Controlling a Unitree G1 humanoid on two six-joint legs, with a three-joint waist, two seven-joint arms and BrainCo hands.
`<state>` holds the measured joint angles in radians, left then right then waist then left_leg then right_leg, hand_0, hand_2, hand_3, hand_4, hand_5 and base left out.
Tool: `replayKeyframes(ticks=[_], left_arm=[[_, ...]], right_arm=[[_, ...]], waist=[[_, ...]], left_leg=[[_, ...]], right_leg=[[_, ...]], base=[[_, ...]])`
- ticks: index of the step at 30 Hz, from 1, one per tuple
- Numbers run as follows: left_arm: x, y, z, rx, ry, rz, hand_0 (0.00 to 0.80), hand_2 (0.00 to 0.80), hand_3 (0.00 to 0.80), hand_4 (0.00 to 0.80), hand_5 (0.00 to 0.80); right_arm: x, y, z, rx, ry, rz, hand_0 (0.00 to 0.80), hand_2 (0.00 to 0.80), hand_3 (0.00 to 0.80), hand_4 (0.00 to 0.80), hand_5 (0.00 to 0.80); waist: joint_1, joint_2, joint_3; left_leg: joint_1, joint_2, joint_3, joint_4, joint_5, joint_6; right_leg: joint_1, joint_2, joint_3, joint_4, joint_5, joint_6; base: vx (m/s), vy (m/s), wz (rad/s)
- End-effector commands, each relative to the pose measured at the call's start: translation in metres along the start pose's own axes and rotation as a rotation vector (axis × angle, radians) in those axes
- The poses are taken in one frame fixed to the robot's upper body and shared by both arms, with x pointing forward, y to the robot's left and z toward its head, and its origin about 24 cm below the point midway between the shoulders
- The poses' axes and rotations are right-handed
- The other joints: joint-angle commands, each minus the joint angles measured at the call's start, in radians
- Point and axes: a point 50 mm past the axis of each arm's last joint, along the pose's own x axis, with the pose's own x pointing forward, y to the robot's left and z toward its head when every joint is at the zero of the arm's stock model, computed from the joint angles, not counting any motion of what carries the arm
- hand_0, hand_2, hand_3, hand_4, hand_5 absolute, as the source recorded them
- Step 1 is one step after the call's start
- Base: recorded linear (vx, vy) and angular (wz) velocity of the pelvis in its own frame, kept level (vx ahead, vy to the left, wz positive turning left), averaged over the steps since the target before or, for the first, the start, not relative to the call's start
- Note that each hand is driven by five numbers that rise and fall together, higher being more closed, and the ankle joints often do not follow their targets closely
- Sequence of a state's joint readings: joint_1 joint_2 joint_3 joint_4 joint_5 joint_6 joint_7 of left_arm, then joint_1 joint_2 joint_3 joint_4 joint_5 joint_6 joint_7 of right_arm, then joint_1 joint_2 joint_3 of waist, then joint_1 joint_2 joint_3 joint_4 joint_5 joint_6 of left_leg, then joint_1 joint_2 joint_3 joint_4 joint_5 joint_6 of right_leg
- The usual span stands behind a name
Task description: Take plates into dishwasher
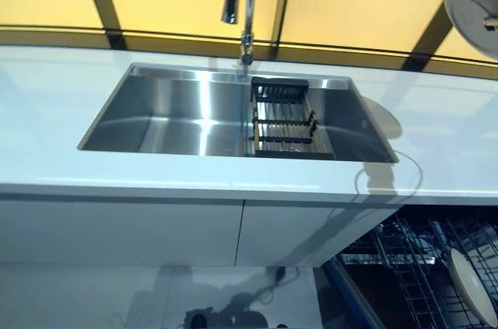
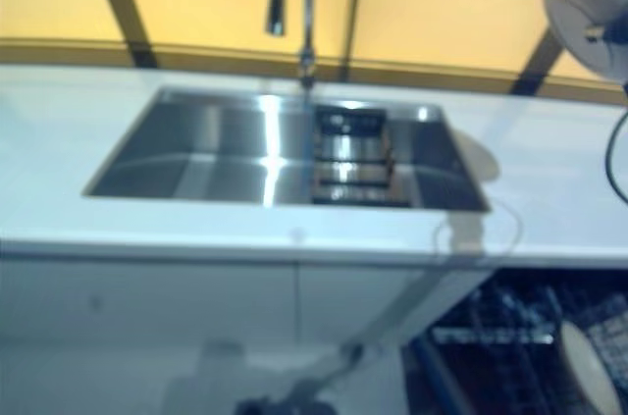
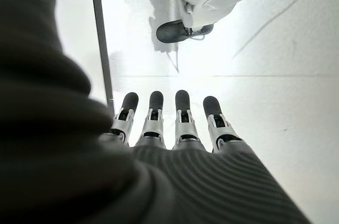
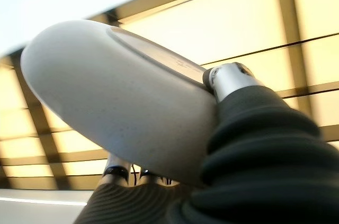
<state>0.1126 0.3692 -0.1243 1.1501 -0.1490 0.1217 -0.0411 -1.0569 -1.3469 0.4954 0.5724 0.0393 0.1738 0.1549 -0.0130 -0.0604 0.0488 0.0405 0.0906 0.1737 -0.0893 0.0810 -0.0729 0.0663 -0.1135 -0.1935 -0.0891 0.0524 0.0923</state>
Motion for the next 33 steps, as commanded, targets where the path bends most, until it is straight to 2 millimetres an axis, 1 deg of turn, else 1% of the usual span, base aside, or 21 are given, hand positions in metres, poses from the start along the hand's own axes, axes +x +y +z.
replayKeyframes(ticks=[1,4,5,6,7,8,9,11,18,25,26,30,31,33], left_arm=[[-0.001,0.021,0.006,0.045,0.0,0.049,0.0,0.0,0.0,0.0,0.0],[0.0,0.02,0.006,0.054,0.0,0.045,0.0,0.0,0.0,0.0,0.0],[0.0,0.019,0.007,0.063,-0.003,0.046,0.0,0.0,0.0,0.0,0.0],[0.0,0.019,0.007,0.065,-0.003,0.046,0.0,0.0,0.0,0.0,0.0],[0.0,0.019,0.008,0.066,-0.003,0.048,0.0,0.0,0.0,0.0,0.0],[0.0,0.02,0.008,0.068,-0.003,0.05,0.0,0.0,0.0,0.0,0.0],[0.0,0.02,0.009,0.067,-0.002,0.051,0.0,0.0,0.0,0.0,0.0],[0.0,0.022,0.011,0.068,-0.001,0.057,0.0,0.0,0.0,0.0,0.0],[0.0,0.025,0.013,0.077,0.007,0.066,0.0,0.0,0.0,0.0,0.0],[0.0,0.026,0.017,0.07,0.004,0.069,0.0,0.0,0.0,0.0,0.0],[0.0,0.027,0.018,0.067,0.004,0.069,0.0,0.0,0.0,0.0,0.0],[0.0,0.028,0.02,0.063,0.001,0.072,0.0,0.0,0.0,0.0,0.0],[0.0,0.029,0.021,0.061,0.001,0.074,0.0,0.0,0.0,0.0,0.0],[0.0,0.028,0.022,0.06,0.001,0.074,0.0,0.0,0.0,0.0,0.0]], right_arm=[[-0.009,-0.041,-0.006,0.096,-0.009,-0.106,0.8,0.8,0.8,0.8,0.8],[-0.014,-0.037,-0.017,0.087,0.008,-0.07,0.8,0.8,0.8,0.8,0.8],[-0.016,-0.035,-0.024,0.085,0.023,-0.047,0.8,0.8,0.8,0.8,0.8],[-0.017,-0.035,-0.025,0.087,0.025,-0.045,0.8,0.8,0.8,0.8,0.8],[-0.02,-0.032,-0.031,0.082,0.033,-0.023,0.8,0.8,0.8,0.8,0.8],[-0.022,-0.03,-0.033,0.082,0.035,-0.02,0.8,0.8,0.8,0.8,0.8],[-0.025,-0.026,-0.039,0.083,0.046,0.006,0.8,0.8,0.8,0.8,0.8],[-0.029,-0.02,-0.045,0.087,0.057,0.037,0.8,0.8,0.8,0.8,0.8],[-0.042,-0.008,-0.058,0.086,0.071,0.101,0.8,0.8,0.8,0.8,0.8],[-0.052,0.008,-0.068,0.087,0.09,0.19,0.8,0.8,0.8,0.8,0.8],[-0.055,0.013,-0.07,0.08,0.093,0.212,0.8,0.8,0.8,0.8,0.8],[-0.061,0.025,-0.075,0.099,0.099,0.267,0.8,0.8,0.8,0.8,0.8],[-0.063,0.032,-0.077,0.102,0.105,0.302,0.8,0.8,0.8,0.8,0.8],[-0.067,0.037,-0.079,0.095,0.109,0.324,0.8,0.8,0.8,0.8,0.8]], waist=[[0.01,-0.056,-0.003],[-0.007,-0.053,-0.009],[-0.016,-0.054,-0.012],[-0.016,-0.055,-0.012],[-0.03,-0.054,-0.014],[-0.03,-0.056,-0.014],[-0.047,-0.054,-0.014],[-0.059,-0.058,-0.012],[-0.1,-0.057,-0.005],[-0.137,-0.044,-0.006],[-0.146,-0.04,-0.006],[-0.156,-0.037,-0.004],[-0.162,-0.035,-0.002],[-0.165,-0.035,0.004]], left_leg=[[0.095,0.005,0.04,0.002,-0.123,0.014],[0.107,0.007,0.053,0.002,-0.129,0.016],[0.113,0.008,0.06,0.002,-0.131,0.017],[0.113,0.009,0.06,0.002,-0.131,0.017],[0.118,0.01,0.069,0.002,-0.133,0.019],[0.119,0.01,0.071,0.002,-0.133,0.019],[0.122,0.011,0.08,0.002,-0.132,0.021],[0.124,0.014,0.09,0.003,-0.132,0.024],[0.133,0.019,0.119,0.005,-0.137,0.029],[0.133,0.018,0.139,0.003,-0.138,0.029],[0.133,0.017,0.144,0.004,-0.137,0.03],[0.128,0.017,0.151,0.006,-0.137,0.031],[0.126,0.017,0.154,0.007,-0.137,0.031],[0.13,0.017,0.155,0.008,-0.14,0.032]], right_leg=[[0.02,-0.018,-0.007,0.002,-0.003,0.064],[0.02,-0.015,0.01,0.002,-0.003,0.062],[0.02,-0.014,0.018,0.002,-0.003,0.062],[0.02,-0.014,0.019,0.002,-0.003,0.062],[0.019,-0.013,0.026,0.002,0.001,0.063],[0.019,-0.012,0.029,0.002,0.001,0.063],[0.014,-0.01,0.038,0.005,0.004,0.064],[0.007,-0.008,0.048,0.008,0.006,0.064],[-0.009,0.003,0.08,0.014,0.013,0.066],[-0.023,0.008,0.1,0.018,0.014,0.066],[-0.028,0.008,0.104,0.019,0.015,0.066],[-0.039,0.01,0.109,0.024,0.016,0.065],[-0.043,0.01,0.112,0.026,0.016,0.066],[-0.04,0.011,0.114,0.026,0.015,0.067]], base=[[0.014,-0.001,-0.3],[0.011,-0.001,-0.2],[0.002,-0.006,-0.13],[0.004,-0.022,-0.21],[0.004,-0.019,-0.16],[-0.014,-0.033,-0.14],[-0.026,-0.026,-0.12],[-0.038,-0.032,-0.17],[-0.03,-0.022,-0.16],[-0.016,-0.004,-0.12],[-0.015,0.001,-0.07],[-0.027,-0.002,-0.12],[-0.02,-0.005,-0.07],[-0.009,-0.002,-0.03]])
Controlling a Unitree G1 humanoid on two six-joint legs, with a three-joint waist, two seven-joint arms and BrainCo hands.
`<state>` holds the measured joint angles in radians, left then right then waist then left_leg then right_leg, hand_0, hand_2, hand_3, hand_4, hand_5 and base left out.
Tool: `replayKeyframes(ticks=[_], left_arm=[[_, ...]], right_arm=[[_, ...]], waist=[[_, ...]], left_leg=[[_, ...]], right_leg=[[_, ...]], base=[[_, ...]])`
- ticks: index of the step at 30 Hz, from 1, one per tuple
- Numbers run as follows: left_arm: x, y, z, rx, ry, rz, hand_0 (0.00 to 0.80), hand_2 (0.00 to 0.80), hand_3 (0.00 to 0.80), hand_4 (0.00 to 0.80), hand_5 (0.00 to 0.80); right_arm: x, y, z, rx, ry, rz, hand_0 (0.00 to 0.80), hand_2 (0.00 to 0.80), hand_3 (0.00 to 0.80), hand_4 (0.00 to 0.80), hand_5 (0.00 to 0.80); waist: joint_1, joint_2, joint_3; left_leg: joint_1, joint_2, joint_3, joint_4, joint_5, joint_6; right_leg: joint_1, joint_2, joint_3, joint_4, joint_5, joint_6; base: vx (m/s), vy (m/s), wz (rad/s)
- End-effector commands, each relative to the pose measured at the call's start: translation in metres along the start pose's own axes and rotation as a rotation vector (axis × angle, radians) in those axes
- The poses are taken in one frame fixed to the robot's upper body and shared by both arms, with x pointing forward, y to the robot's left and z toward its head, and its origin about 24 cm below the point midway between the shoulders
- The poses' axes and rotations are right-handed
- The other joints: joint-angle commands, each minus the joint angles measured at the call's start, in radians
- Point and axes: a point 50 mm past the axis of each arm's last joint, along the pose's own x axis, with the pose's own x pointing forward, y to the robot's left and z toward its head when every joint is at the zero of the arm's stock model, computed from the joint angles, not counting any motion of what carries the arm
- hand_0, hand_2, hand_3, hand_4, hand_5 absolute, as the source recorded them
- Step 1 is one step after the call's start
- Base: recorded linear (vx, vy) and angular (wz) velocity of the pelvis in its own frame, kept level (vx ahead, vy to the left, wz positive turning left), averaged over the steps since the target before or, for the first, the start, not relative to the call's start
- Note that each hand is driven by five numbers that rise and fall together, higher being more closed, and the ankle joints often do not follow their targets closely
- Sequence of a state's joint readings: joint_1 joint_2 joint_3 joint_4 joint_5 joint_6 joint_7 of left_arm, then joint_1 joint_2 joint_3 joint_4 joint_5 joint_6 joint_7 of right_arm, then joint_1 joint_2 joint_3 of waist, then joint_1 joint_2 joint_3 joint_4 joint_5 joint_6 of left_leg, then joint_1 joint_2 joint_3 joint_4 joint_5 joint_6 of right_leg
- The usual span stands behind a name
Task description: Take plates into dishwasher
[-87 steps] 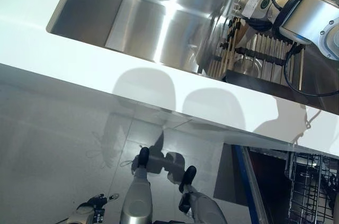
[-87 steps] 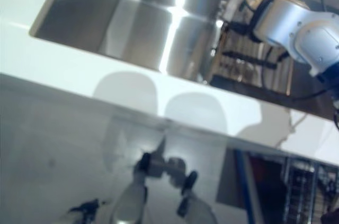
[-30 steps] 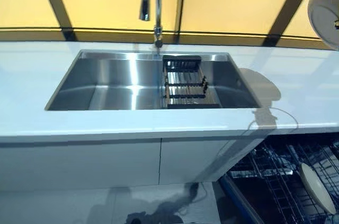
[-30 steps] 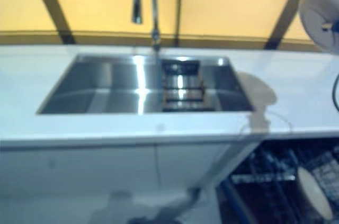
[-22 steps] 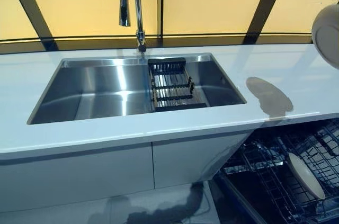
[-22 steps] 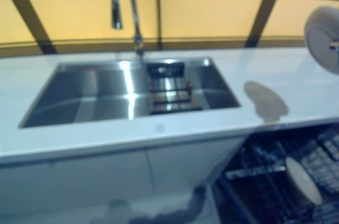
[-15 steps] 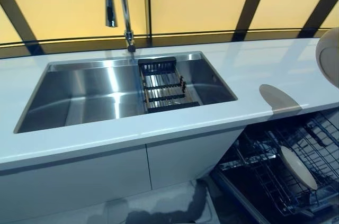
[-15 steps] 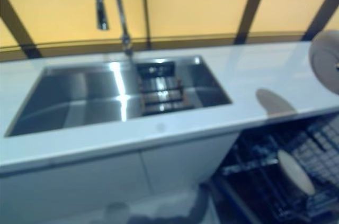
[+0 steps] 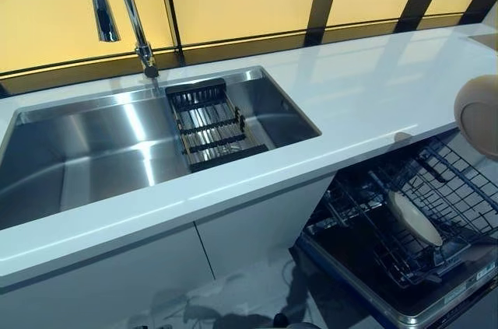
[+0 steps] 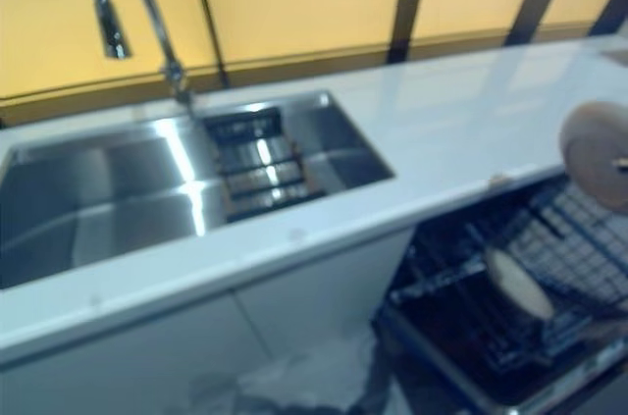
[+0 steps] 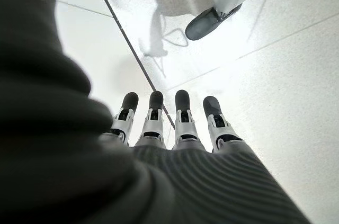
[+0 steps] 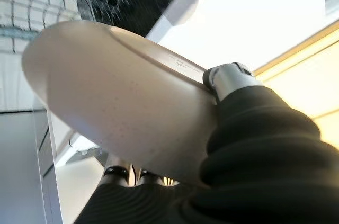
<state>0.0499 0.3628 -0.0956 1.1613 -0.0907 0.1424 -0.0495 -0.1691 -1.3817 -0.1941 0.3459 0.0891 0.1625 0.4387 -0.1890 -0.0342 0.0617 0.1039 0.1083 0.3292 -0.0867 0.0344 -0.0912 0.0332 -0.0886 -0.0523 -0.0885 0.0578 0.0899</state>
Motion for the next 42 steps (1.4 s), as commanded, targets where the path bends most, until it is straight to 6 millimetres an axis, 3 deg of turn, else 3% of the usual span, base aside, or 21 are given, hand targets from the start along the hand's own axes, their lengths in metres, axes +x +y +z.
replayKeyframes(ticks=[1,11,15,25,42], left_arm=[[-0.002,0.028,-0.001,0.032,0.034,0.07,0.0,0.0,0.0,0.0,0.0],[-0.001,0.025,0.0,0.02,0.027,0.056,0.0,0.0,0.0,0.0,0.0],[-0.001,0.023,0.003,0.006,0.019,0.053,0.0,0.0,0.0,0.0,0.0],[-0.001,0.022,-0.002,-0.01,0.022,0.047,0.0,0.0,0.0,0.0,0.0],[0.0,0.013,0.0,-0.027,0.011,0.03,0.0,0.0,0.0,0.0,0.0]], right_arm=[[-0.005,-0.004,0.007,0.043,-0.06,-0.022,0.8,0.8,0.8,0.8,0.8],[0.0,0.044,0.001,0.124,-0.069,0.102,0.8,0.8,0.8,0.8,0.8],[0.002,0.072,-0.002,0.13,-0.041,0.177,0.8,0.8,0.8,0.8,0.8],[-0.001,0.113,0.001,0.176,-0.022,0.275,0.8,0.8,0.8,0.8,0.8],[0.001,0.146,0.016,0.135,-0.039,0.344,0.8,0.8,0.8,0.8,0.8]], waist=[[0.007,-0.06,-0.007],[-0.008,-0.051,0.011],[-0.016,-0.042,0.02],[-0.023,-0.029,0.026],[-0.01,-0.019,0.043]], left_leg=[[0.066,0.0,0.002,0.006,-0.094,0.05],[0.066,0.0,0.014,0.01,-0.096,0.054],[0.065,-0.003,0.019,0.01,-0.097,0.056],[0.067,-0.007,0.022,0.01,-0.096,0.057],[0.06,-0.007,0.015,0.009,-0.091,0.054]], right_leg=[[-0.01,-0.013,-0.026,0.029,0.009,0.069],[-0.022,-0.013,-0.019,0.036,0.011,0.068],[-0.028,-0.015,-0.015,0.039,0.011,0.068],[-0.033,-0.019,-0.012,0.042,0.011,0.069],[-0.035,-0.025,-0.019,0.038,0.014,0.071]], base=[[0.0,0.0,0.0],[0.0,0.0,0.0],[0.0,0.0,0.0],[0.0,0.004,-0.01],[0.0,0.0,0.0]])
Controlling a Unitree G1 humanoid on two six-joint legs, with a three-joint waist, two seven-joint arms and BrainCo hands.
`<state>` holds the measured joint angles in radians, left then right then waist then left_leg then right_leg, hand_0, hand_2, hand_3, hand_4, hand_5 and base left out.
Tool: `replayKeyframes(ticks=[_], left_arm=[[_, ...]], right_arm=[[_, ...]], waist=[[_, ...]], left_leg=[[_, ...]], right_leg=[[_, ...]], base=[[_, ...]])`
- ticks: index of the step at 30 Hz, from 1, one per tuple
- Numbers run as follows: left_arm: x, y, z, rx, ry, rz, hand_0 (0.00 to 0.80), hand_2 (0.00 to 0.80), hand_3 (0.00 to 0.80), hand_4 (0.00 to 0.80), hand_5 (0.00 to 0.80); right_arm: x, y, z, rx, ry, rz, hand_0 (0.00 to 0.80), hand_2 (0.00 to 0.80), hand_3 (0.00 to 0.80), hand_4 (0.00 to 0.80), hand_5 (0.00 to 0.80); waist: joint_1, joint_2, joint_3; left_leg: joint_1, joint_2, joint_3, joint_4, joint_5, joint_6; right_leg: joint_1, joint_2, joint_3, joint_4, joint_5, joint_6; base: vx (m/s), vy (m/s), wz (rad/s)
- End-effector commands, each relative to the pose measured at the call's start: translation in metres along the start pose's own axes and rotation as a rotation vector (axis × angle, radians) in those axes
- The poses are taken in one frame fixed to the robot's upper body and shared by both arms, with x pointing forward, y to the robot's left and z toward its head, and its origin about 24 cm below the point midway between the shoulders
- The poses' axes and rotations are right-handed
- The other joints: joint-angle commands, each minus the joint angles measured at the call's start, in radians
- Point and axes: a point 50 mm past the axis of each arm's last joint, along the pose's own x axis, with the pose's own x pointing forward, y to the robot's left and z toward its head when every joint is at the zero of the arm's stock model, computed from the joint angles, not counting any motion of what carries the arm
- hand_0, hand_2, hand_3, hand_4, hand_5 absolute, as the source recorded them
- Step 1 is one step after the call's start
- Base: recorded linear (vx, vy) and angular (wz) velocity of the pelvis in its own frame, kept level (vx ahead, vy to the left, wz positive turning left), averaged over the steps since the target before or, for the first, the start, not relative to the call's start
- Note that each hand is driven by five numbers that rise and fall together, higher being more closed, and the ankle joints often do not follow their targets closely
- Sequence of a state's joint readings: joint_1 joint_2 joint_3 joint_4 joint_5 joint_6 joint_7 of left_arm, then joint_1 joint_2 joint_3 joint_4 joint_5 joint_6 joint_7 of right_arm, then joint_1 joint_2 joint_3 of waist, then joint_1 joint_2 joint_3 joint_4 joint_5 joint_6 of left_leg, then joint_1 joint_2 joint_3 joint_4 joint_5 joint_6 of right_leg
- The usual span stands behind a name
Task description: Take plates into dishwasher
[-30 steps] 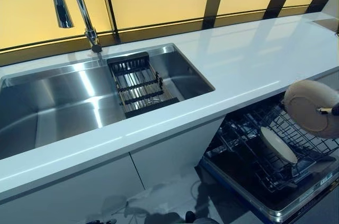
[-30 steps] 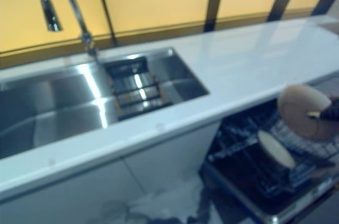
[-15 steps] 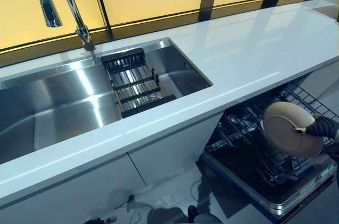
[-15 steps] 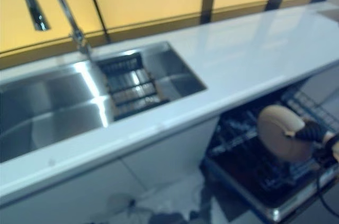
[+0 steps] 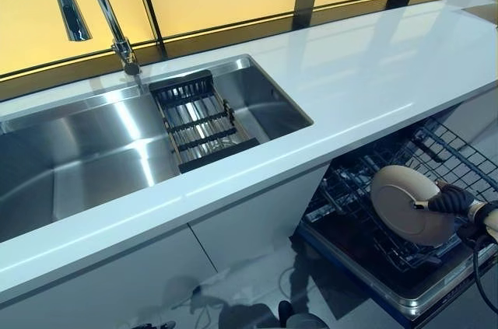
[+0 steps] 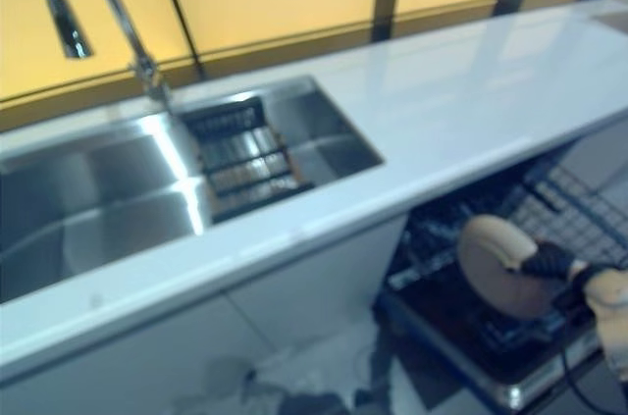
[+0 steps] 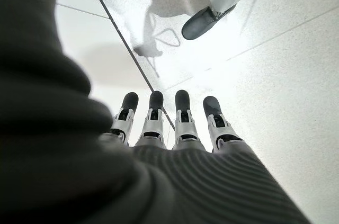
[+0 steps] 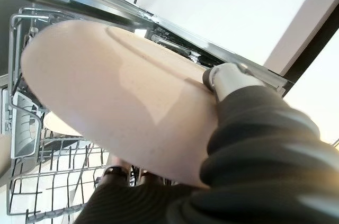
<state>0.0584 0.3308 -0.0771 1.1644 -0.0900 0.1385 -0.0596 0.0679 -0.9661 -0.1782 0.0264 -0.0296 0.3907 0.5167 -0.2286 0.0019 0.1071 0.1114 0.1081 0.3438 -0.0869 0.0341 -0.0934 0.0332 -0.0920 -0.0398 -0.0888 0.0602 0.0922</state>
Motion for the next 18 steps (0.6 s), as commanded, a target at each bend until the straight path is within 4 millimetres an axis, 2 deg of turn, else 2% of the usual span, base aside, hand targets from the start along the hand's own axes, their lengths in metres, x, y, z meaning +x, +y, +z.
replayKeyframes(ticks=[1,10,18], left_arm=[[-0.001,0.024,0.004,-0.002,0.003,0.064,0.0,0.0,0.0,0.0,0.0],[-0.001,0.019,0.01,0.014,-0.009,0.058,0.0,0.0,0.0,0.0,0.0],[0.0,0.016,0.012,0.038,-0.009,0.053,0.0,0.0,0.0,0.0,0.0]], right_arm=[[0.004,0.0,0.029,-0.075,-0.095,-0.043,0.8,0.8,0.8,0.8,0.8],[0.023,0.018,0.021,-0.111,-0.035,-0.023,0.8,0.8,0.8,0.8,0.8],[0.046,0.036,0.006,-0.047,0.053,-0.016,0.8,0.8,0.8,0.8,0.8]], waist=[[0.031,-0.055,-0.003],[0.049,-0.05,0.0],[0.076,-0.044,0.002]], left_leg=[[0.053,-0.006,0.0,0.009,-0.09,0.056],[0.052,-0.006,-0.009,0.007,-0.089,0.055],[0.049,-0.006,-0.029,0.007,-0.086,0.053]], right_leg=[[-0.035,-0.022,-0.034,0.037,0.012,0.069],[-0.03,-0.026,-0.044,0.029,0.015,0.071],[-0.019,-0.032,-0.061,0.02,0.015,0.069]], base=[[0.0,0.0,0.0],[0.0,0.0,0.0],[-0.006,-0.002,0.04]])
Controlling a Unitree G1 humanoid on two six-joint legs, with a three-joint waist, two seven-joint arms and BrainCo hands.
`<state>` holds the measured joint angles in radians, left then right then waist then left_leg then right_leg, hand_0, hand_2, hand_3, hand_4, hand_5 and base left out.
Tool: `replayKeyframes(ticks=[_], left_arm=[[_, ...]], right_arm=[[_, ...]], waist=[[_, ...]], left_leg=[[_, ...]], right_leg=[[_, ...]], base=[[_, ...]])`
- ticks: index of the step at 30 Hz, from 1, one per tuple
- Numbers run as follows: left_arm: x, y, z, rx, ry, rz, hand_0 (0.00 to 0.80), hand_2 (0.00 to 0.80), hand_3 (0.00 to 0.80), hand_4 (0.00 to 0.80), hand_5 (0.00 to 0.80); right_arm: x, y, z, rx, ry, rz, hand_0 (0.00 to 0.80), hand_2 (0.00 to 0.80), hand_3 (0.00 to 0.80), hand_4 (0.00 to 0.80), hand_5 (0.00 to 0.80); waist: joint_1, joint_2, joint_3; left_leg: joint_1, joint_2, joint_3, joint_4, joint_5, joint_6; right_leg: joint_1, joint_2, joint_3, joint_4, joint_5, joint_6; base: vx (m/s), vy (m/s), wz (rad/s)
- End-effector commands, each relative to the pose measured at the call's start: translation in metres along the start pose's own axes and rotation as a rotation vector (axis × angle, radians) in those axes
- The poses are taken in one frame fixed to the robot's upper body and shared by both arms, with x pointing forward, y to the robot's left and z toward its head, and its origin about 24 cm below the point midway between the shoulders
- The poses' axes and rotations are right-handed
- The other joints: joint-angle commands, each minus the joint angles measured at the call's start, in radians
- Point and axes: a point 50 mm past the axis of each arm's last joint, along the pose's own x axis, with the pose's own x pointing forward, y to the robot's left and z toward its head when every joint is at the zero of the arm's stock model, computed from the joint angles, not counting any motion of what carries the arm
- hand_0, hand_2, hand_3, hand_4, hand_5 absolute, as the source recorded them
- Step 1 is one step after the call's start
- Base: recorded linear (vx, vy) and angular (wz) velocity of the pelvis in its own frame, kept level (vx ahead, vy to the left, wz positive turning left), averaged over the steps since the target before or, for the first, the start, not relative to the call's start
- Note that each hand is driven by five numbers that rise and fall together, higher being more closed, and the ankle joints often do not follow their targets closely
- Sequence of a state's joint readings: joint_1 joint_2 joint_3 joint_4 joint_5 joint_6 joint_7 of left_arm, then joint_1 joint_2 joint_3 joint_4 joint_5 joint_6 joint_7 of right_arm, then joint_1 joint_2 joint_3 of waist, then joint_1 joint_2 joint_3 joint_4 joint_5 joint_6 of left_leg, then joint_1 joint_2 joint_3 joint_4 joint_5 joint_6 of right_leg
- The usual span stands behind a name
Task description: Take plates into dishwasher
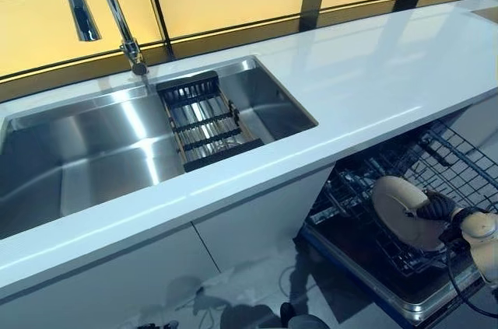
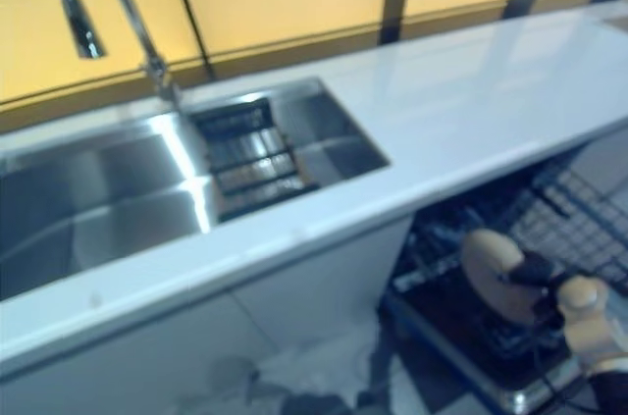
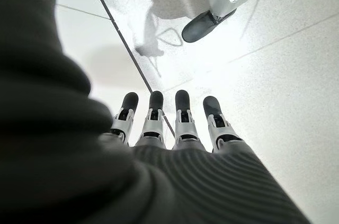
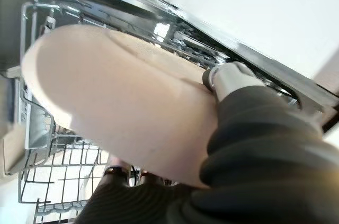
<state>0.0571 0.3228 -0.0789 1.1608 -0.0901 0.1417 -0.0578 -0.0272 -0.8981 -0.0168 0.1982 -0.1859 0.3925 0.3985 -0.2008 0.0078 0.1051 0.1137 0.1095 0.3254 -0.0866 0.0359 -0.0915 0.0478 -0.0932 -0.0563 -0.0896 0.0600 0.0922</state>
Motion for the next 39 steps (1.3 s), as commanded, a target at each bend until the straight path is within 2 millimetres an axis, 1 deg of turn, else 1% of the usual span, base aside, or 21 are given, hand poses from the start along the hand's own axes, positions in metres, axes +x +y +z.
replayKeyframes(ticks=[1,9,15,23,26,37,38,39], left_arm=[[-0.001,0.019,0.012,0.042,-0.008,0.059,0.0,0.0,0.0,0.0,0.0],[0.0,0.016,0.015,0.071,-0.012,0.051,0.0,0.0,0.0,0.0,0.0],[0.0,0.016,0.018,0.082,-0.017,0.05,0.0,0.0,0.0,0.0,0.0],[0.0,0.013,0.022,0.099,-0.021,0.043,0.0,0.0,0.0,0.0,0.0],[0.0,0.013,0.023,0.104,-0.024,0.042,0.0,0.0,0.0,0.0,0.0],[0.0,0.015,0.027,0.113,-0.028,0.043,0.0,0.0,0.0,0.0,0.0],[0.0,0.015,0.027,0.113,-0.029,0.043,0.0,0.0,0.0,0.0,0.0],[0.0,0.014,0.027,0.114,-0.03,0.042,0.0,0.0,0.0,0.0,0.0]], right_arm=[[0.016,0.015,0.026,0.043,-0.079,0.029,0.8,0.8,0.8,0.8,0.8],[0.031,0.031,0.024,0.119,-0.024,0.056,0.8,0.8,0.8,0.8,0.8],[0.039,0.038,0.025,0.152,-0.007,0.07,0.8,0.8,0.8,0.8,0.8],[0.045,0.047,0.025,0.143,0.019,0.096,0.8,0.8,0.8,0.8,0.8],[0.046,0.047,0.024,0.134,0.026,0.1,0.8,0.8,0.8,0.8,0.8],[0.045,0.035,0.027,0.122,0.035,0.088,0.8,0.8,0.8,0.8,0.8],[0.045,0.034,0.027,0.122,0.034,0.085,0.712,0.712,0.712,0.712,0.712],[0.045,0.034,0.027,0.122,0.035,0.088,0.549,0.549,0.549,0.549,0.549]], waist=[[0.052,-0.05,0.003],[0.078,-0.047,-0.002],[0.091,-0.044,-0.002],[0.103,-0.041,0.0],[0.107,-0.039,0.0],[0.108,-0.041,0.002],[0.107,-0.042,0.003],[0.107,-0.043,0.004]], left_leg=[[0.046,-0.007,-0.013,0.006,-0.087,0.05],[0.04,-0.009,-0.032,0.003,-0.084,0.047],[0.038,-0.009,-0.042,0.002,-0.084,0.046],[0.036,-0.008,-0.053,0.002,-0.082,0.044],[0.036,-0.007,-0.056,0.002,-0.081,0.043],[0.033,-0.006,-0.061,0.0,-0.078,0.04],[0.034,-0.005,-0.06,0.0,-0.078,0.04],[0.035,-0.004,-0.059,0.0,-0.079,0.04]], right_leg=[[-0.033,-0.032,-0.046,0.019,0.015,0.069],[-0.03,-0.039,-0.059,0.013,0.015,0.068],[-0.027,-0.043,-0.068,0.011,0.014,0.067],[-0.024,-0.047,-0.073,0.01,0.013,0.066],[-0.022,-0.048,-0.075,0.009,0.013,0.066],[-0.023,-0.05,-0.075,0.008,0.014,0.067],[-0.023,-0.05,-0.074,0.008,0.014,0.067],[-0.022,-0.05,-0.075,0.008,0.013,0.067]], base=[[-0.017,-0.003,0.07],[-0.004,0.0,0.02],[-0.001,0.0,0.01],[-0.005,-0.001,0.06],[0.0,0.0,0.0],[0.0,0.0,0.0],[0.0,0.0,0.0],[0.0,0.0,0.0]])
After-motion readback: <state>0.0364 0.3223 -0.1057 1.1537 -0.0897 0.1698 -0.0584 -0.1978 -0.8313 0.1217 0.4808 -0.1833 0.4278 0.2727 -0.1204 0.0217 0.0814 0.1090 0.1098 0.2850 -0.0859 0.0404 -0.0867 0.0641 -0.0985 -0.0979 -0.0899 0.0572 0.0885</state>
